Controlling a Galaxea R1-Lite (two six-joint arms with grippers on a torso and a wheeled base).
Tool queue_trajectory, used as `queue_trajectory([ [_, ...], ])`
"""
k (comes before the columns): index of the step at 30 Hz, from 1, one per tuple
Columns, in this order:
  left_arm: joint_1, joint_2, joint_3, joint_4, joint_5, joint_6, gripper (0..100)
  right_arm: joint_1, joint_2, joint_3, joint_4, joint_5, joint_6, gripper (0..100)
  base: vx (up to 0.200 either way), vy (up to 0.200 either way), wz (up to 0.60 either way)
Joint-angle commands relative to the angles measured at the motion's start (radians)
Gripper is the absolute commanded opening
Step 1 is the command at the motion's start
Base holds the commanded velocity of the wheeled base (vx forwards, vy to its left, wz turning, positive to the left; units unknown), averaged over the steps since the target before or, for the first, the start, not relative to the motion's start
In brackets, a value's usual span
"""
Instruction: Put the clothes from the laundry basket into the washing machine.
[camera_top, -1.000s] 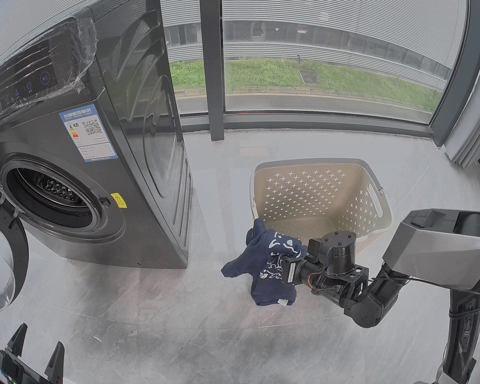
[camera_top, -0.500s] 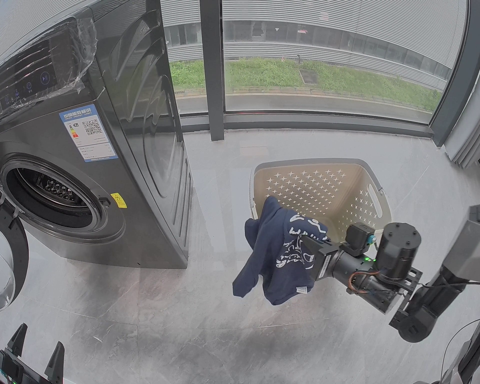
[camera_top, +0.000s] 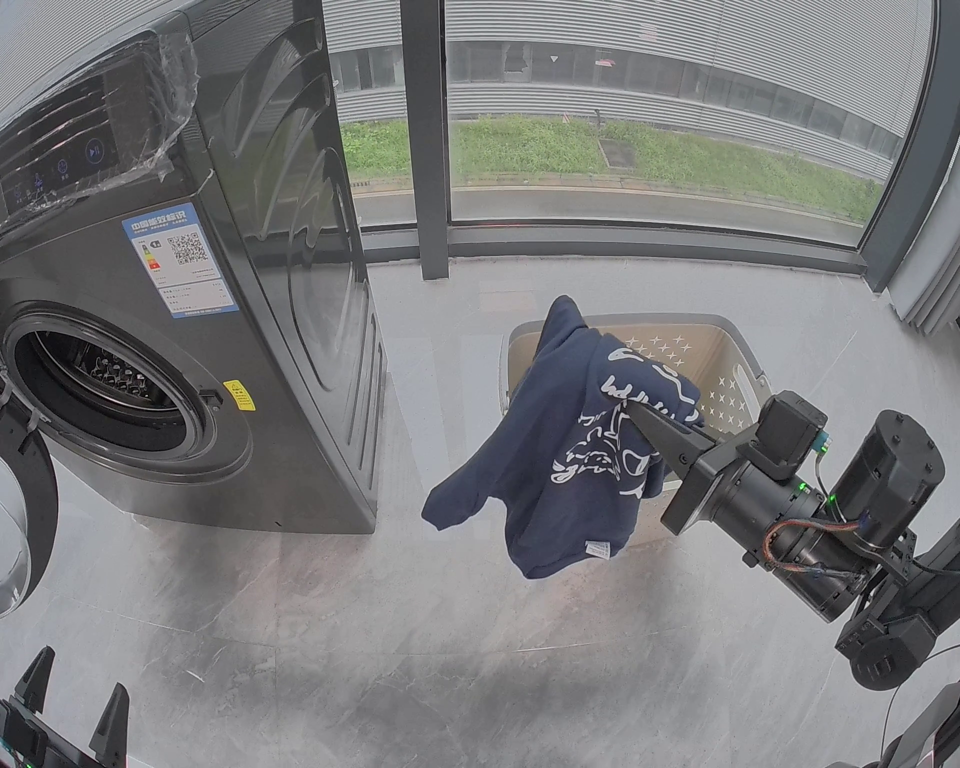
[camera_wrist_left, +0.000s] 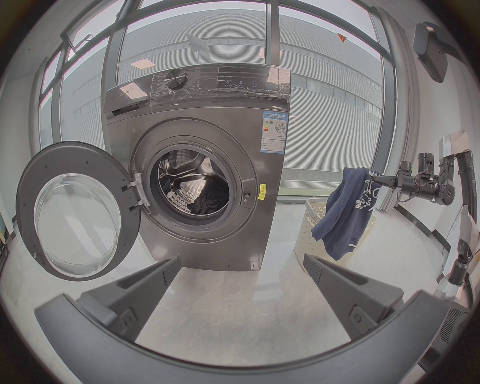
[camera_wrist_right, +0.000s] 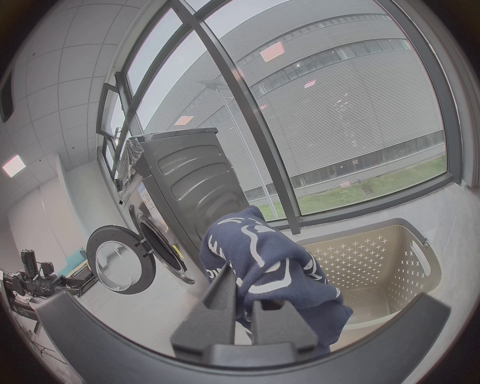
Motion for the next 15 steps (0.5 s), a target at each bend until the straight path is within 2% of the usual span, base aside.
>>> queue_trajectory([
  [1, -0.001, -0.001, 0.015, 0.0, 0.0, 0.0, 100, 0.01, -0.029, 0.001, 0.002, -0.002, -0.001, 0, -0.2, 0.0, 0.0],
  [5, -0.005, 0.002, 0.016, 0.0, 0.0, 0.0, 100, 0.012, -0.024, 0.001, -0.001, -0.008, -0.001, 0, -0.2, 0.0, 0.0],
  [14, -0.005, 0.002, 0.016, 0.0, 0.0, 0.0, 100, 0.004, -0.022, -0.01, 0.007, -0.046, -0.001, 0, 0.0, 0.0, 0.0],
  [15, -0.005, 0.002, 0.016, 0.0, 0.0, 0.0, 100, 0.004, -0.022, -0.018, 0.007, -0.062, -0.002, 0, 0.0, 0.2, 0.0],
])
